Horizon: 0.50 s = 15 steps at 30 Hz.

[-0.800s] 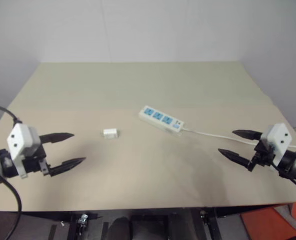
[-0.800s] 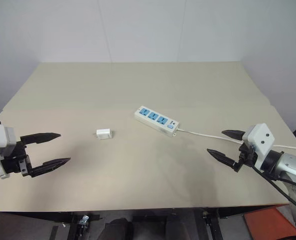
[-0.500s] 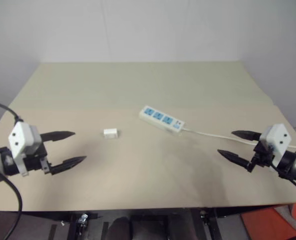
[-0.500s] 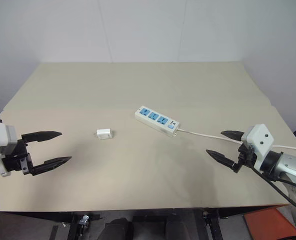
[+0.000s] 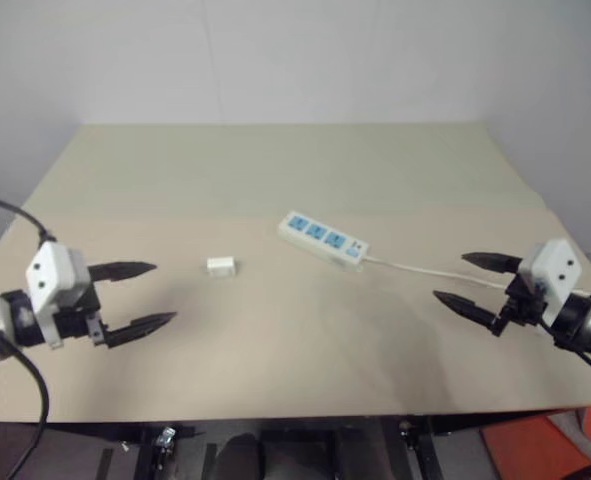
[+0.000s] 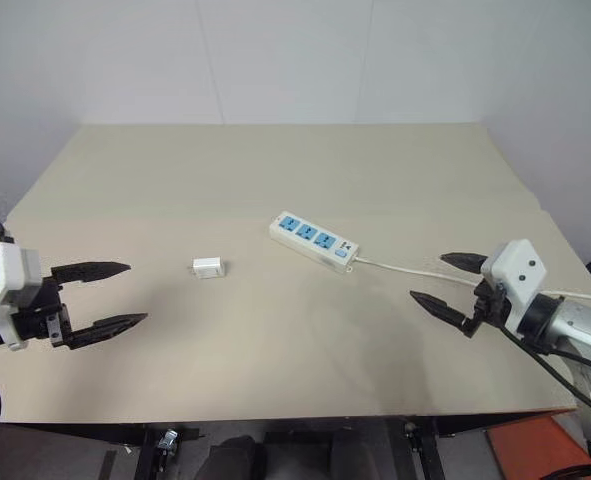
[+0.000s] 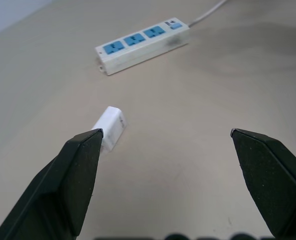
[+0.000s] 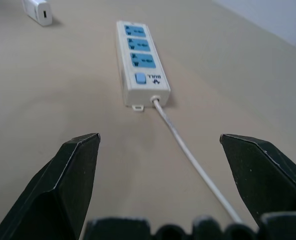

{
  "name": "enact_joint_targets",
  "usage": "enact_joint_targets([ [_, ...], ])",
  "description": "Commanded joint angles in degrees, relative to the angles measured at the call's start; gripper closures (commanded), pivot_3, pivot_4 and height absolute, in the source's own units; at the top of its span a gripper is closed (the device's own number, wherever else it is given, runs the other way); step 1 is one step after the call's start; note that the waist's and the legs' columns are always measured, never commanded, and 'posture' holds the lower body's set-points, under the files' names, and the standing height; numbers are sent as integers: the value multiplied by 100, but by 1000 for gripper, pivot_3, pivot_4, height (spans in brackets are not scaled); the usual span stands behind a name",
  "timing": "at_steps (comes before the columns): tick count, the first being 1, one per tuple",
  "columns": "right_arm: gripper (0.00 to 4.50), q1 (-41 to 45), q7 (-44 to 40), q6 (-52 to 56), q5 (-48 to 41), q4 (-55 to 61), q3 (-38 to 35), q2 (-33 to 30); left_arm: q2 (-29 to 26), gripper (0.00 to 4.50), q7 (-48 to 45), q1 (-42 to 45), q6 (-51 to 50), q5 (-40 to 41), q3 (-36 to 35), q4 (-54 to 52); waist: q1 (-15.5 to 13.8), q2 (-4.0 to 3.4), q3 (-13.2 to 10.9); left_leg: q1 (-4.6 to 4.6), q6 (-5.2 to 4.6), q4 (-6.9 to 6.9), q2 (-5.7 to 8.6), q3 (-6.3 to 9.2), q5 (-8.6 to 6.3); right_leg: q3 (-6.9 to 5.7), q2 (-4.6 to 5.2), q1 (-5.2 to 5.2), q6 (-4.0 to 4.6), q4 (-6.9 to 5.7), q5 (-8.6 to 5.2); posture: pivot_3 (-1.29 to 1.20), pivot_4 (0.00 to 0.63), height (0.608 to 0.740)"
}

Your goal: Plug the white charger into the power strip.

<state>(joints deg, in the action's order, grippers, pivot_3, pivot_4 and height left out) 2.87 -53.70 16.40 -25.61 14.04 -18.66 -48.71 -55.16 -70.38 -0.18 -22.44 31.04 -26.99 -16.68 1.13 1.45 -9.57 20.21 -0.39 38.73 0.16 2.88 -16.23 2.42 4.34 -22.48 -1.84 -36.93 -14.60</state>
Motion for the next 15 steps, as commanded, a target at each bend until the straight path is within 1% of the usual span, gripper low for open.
enact_joint_targets([
  [1,0,439,58,-204,133,-214,278,149,-374,34,-335,642,460,-262,445,521,0,-1,-1,0,0,0,1,-2,0,0,0,-1,0,2,0,0,150,740],
  [4,0,942,162,-369,308,-642,603,452,-527,34,-549,1454,809,-583,1056,1146,2,-2,-3,1,0,-2,6,-11,0,-1,-3,-7,0,4,0,0,150,740],
  [6,0,1377,233,-555,470,-1107,856,741,-444,34,-615,2177,979,-860,1584,1557,0,0,-5,10,-1,-3,14,-13,0,0,-3,-20,0,4,0,0,150,740],
  [8,0,1801,250,-767,650,-1634,1084,1007,-206,34,-723,2851,1103,-1014,2032,1936,-1,1,-5,17,-1,-2,18,-14,0,-1,-4,-27,1,-1,2,0,150,740],
  [10,0,2191,233,-1017,816,-2170,1278,1245,83,34,-909,3373,1155,-1028,2367,2213,0,0,-5,48,0,3,23,-18,0,0,-1,-61,1,-13,2,0,150,740],
  [12,0,2556,241,-1238,933,-2705,1407,1474,345,34,-1065,3723,1199,-1045,2610,2409,5,0,-4,86,0,14,24,-25,1,-3,-2,-97,1,-18,2,0,150,740],
  [15,0,3007,259,-1550,1076,-3426,1491,1744,645,34,-1193,4018,1256,-1080,2819,2619,39,0,-4,148,13,19,24,-34,9,1,0,-166,0,-35,5,0,150,740],
])
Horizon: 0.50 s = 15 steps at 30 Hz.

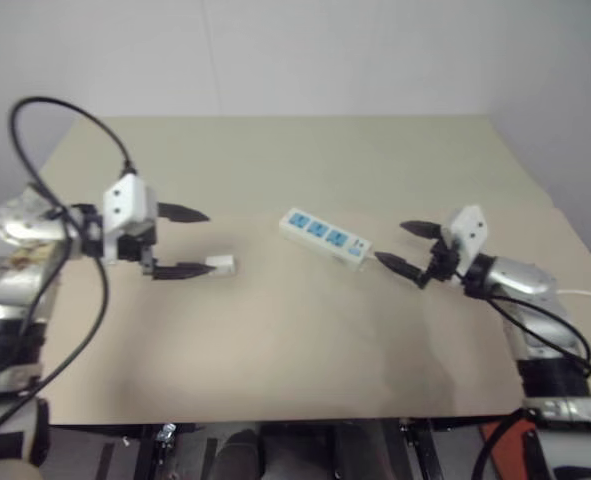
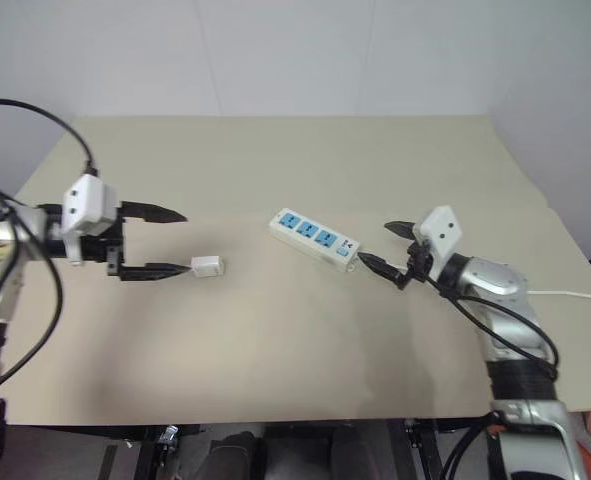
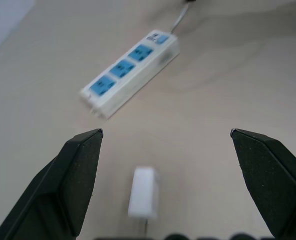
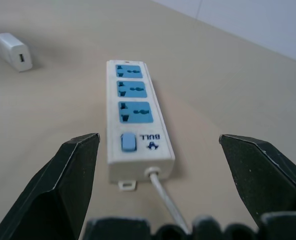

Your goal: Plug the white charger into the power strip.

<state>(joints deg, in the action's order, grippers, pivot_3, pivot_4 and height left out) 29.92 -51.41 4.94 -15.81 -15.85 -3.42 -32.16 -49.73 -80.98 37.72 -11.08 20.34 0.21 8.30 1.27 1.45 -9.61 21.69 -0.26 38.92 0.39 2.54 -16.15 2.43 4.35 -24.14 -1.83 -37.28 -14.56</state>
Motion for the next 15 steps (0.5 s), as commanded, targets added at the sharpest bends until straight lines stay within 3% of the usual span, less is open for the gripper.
enact_joint_targets([
  [1,0,440,16,-481,110,-664,-13,174,227,34,-133,313,102,3,156,180,49,0,0,28,10,4,0,1,6,-1,0,-28,-3,-26,3,0,150,740],
  [6,0,911,-75,-872,212,-1663,57,542,765,34,38,505,-175,52,330,164,123,0,0,42,35,8,4,1,21,-5,5,-37,-4,-24,3,0,150,740],
  [15,0,1432,-320,-1177,395,-2687,185,964,982,34,135,375,-248,59,337,49,191,-1,0,30,10,7,3,26,6,3,3,-36,-5,-36,3,0,150,740],
])
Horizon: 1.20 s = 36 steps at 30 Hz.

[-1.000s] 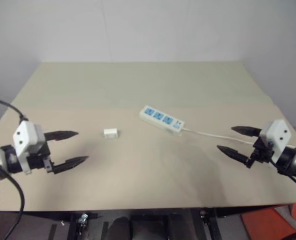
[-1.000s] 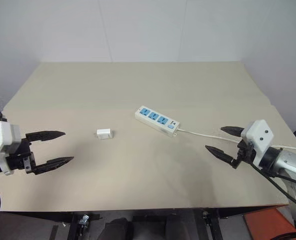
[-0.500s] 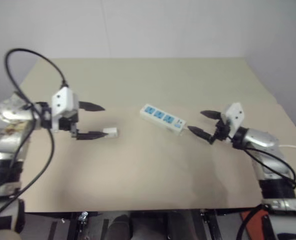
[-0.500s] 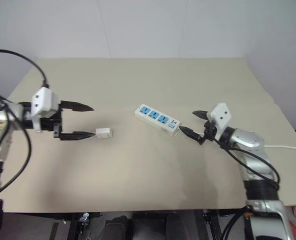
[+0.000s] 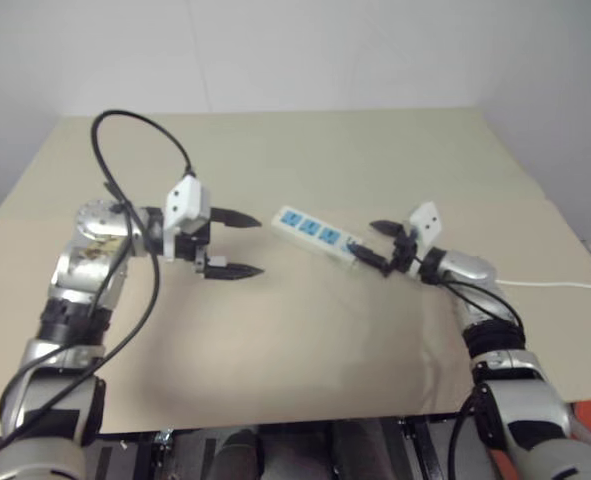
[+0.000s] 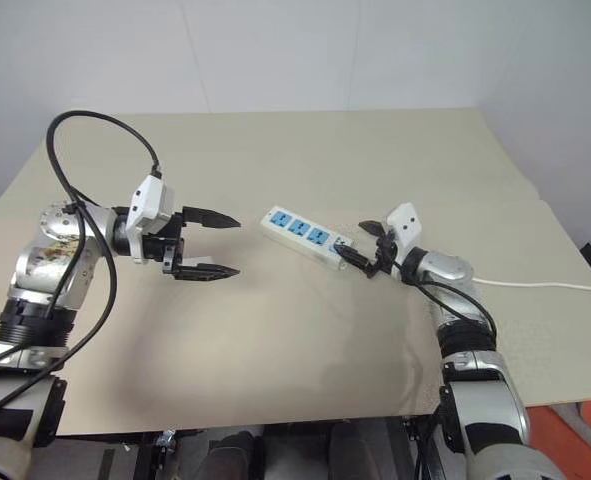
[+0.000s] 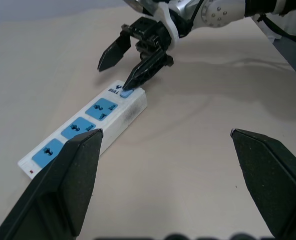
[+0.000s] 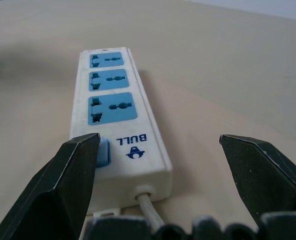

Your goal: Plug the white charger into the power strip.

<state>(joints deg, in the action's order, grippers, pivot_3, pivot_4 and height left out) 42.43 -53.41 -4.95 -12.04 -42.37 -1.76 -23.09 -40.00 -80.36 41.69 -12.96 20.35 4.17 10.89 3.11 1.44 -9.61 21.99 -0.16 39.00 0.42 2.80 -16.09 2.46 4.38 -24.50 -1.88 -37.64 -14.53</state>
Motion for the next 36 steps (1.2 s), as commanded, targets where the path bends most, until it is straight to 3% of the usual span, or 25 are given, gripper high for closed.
enact_joint_targets([
  [1,0,201,-144,-205,49,-96,47,94,13,34,92,-49,-80,71,-66,-249,21,0,0,0,0,0,0,4,0,0,0,0,0,-1,0,0,150,740],
  [14,0,671,40,-718,435,-1540,98,583,-118,34,192,-276,-281,168,-222,-581,103,-2,1,-7,8,1,3,11,4,4,3,1,-2,-8,1,0,150,740],
  [22,0,752,-384,-965,468,-2028,117,888,-364,34,187,-432,-400,235,-377,-766,176,-3,2,-37,5,-1,0,8,3,12,0,18,-2,-23,1,0,150,740],
  [27,1047,663,-709,-1094,472,-2058,123,944,-566,0,174,-591,-409,290,-495,-808,244,-4,3,-53,4,-3,-3,9,2,14,-1,25,-2,-36,1,0,150,740],
  [31,1044,617,-855,-1195,395,-1915,61,952,-729,0,112,-548,-381,263,-515,-660,248,-4,3,-54,4,-2,-2,10,2,14,-1,26,-2,-39,1,0,150,740],
  [36,1044,266,-1475,-1004,269,-1121,195,868,-1308,0,-306,160,126,-461,-153,320,244,-4,3,-53,4,-4,-2,11,2,12,-5,23,-1,-39,1,0,150,740],
])
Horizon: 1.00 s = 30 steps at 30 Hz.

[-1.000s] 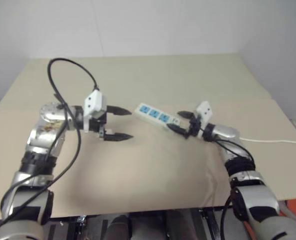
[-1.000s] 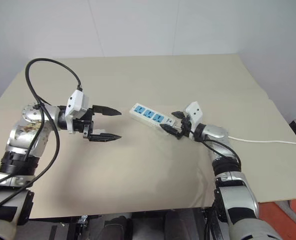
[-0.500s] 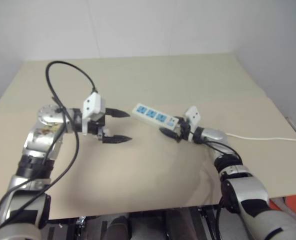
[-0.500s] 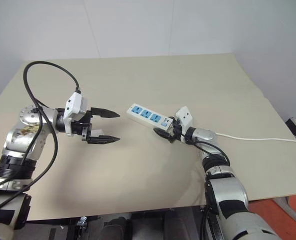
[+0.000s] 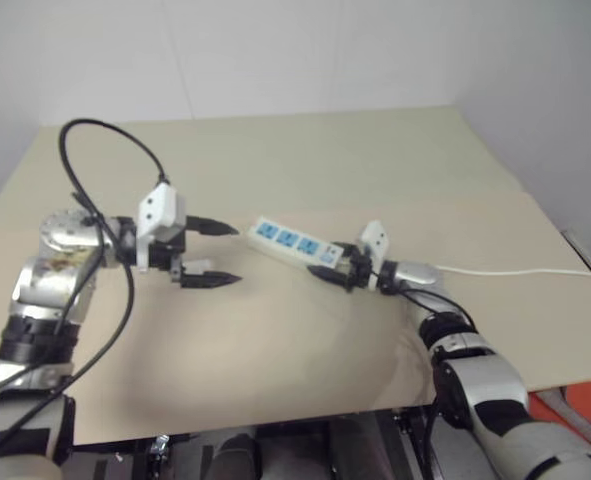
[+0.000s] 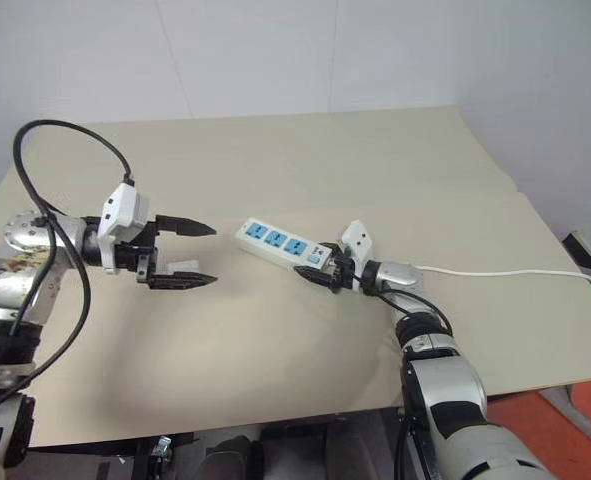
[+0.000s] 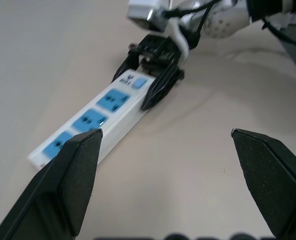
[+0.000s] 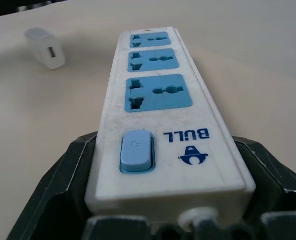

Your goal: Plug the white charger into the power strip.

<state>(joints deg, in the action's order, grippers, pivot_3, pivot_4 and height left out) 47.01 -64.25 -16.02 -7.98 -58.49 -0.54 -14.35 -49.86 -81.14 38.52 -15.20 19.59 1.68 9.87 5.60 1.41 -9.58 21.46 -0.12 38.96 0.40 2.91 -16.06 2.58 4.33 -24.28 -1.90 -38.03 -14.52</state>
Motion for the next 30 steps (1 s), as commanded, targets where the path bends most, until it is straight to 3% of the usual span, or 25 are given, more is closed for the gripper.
enact_joint_targets([
  [1,1044,-288,-485,143,-152,662,102,-25,-404,0,-298,680,524,-603,223,672,-7,0,0,1,0,1,2,1,0,-2,1,0,0,-2,0,0,150,740],
  [5,1044,-644,-625,331,-165,1264,181,-84,-543,0,-835,1717,1066,-1509,950,1849,-28,0,0,1,1,2,11,1,0,-6,5,4,0,1,0,0,150,740],
  [10,1044,-845,-486,501,-160,1622,181,-123,-174,0,-1100,3101,1075,-3036,2288,3279,-34,0,0,4,3,7,17,-6,2,-15,1,6,-1,-2,0,0,150,740],
  [16,1044,-1119,-448,788,-206,2094,227,-154,590,0,-1136,4354,853,-3436,3321,4522,-50,1,-1,21,0,7,19,-2,0,-19,4,-4,-3,1,-2,0,150,740],
  [21,1044,-1185,-386,921,-207,2238,249,-173,1095,0,-1136,4519,965,-3935,3901,4822,-57,1,-1,19,-3,6,22,-3,-1,-15,6,-5,-6,2,-4,0,150,740],
  [30,1044,-1288,-272,1024,-275,2428,276,-174,1298,0,-1136,4198,778,-4023,4278,4539,-81,2,-1,25,-3,9,21,6,-1,-10,7,-9,-7,0,-4,0,150,740],
])
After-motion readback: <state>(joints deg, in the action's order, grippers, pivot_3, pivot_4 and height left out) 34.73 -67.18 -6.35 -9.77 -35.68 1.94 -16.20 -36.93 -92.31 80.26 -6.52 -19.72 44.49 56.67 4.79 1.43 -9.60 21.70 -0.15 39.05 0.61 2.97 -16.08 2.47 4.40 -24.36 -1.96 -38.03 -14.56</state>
